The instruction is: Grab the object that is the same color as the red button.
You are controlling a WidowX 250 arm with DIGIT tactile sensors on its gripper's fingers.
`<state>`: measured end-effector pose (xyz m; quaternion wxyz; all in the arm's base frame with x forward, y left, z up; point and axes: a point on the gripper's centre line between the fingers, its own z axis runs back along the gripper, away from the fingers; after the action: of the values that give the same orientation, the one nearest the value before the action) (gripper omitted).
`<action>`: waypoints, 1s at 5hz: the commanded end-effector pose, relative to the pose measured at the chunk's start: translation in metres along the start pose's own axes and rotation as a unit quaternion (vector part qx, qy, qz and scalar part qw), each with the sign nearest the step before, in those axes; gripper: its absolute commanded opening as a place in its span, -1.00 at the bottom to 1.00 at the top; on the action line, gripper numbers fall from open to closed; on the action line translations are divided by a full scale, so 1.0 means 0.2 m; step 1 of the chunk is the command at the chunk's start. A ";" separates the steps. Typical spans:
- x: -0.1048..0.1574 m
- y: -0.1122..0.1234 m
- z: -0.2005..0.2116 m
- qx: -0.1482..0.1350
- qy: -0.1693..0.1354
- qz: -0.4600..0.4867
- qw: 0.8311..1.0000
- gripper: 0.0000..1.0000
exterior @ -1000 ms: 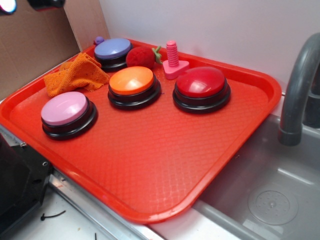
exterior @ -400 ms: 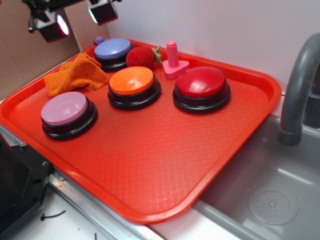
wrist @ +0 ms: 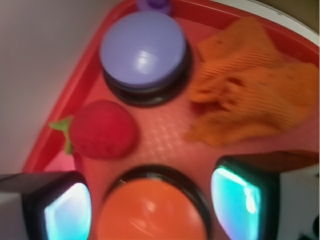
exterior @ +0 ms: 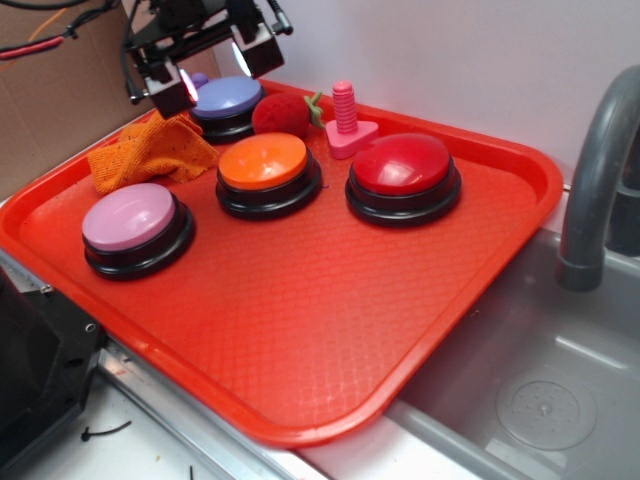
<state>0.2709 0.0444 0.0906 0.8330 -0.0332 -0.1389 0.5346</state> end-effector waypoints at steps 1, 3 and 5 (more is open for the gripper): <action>0.14 -0.10 -0.15 -0.048 0.009 0.010 0.999 1.00; 0.16 -0.17 -0.26 -0.080 0.035 -0.025 0.996 1.00; 0.16 -0.16 -0.28 -0.067 0.033 -0.018 0.997 1.00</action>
<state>0.3191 0.0566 0.0358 0.8513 -0.0965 -0.1245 0.5004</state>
